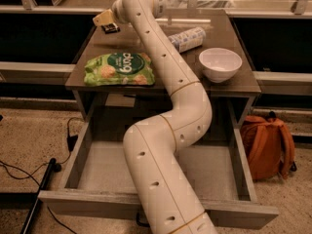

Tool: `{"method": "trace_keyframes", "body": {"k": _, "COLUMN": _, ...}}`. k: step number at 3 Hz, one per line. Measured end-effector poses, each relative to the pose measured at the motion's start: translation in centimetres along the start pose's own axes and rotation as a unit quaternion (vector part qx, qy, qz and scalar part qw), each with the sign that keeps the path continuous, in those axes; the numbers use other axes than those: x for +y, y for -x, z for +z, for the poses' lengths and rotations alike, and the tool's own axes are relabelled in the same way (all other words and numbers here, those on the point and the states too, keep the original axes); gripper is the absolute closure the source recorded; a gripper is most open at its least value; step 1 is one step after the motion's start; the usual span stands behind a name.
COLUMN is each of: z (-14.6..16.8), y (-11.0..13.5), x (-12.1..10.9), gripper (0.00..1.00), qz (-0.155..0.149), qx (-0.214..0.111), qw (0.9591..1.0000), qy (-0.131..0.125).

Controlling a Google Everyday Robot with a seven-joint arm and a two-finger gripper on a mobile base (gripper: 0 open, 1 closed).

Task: Place rxbar chocolate into top drawer

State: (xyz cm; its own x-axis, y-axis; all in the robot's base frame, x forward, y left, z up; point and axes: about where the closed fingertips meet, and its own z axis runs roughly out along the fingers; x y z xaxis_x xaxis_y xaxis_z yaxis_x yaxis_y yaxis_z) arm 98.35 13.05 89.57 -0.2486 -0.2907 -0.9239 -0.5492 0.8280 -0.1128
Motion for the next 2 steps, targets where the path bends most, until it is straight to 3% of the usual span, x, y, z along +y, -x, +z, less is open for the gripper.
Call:
{"method": "trace_keyframes", "body": {"k": 1, "z": 0.01, "y": 0.00, "x": 0.00, "gripper": 0.00, "qz": 0.000, "qx": 0.000, "qw": 1.0000, "qy": 0.000}}
{"method": "trace_keyframes", "body": {"k": 2, "z": 0.91, "y": 0.02, "x": 0.23, "gripper": 0.00, "qz": -0.004, "qx": 0.003, "qw": 0.9996, "qy": -0.029}}
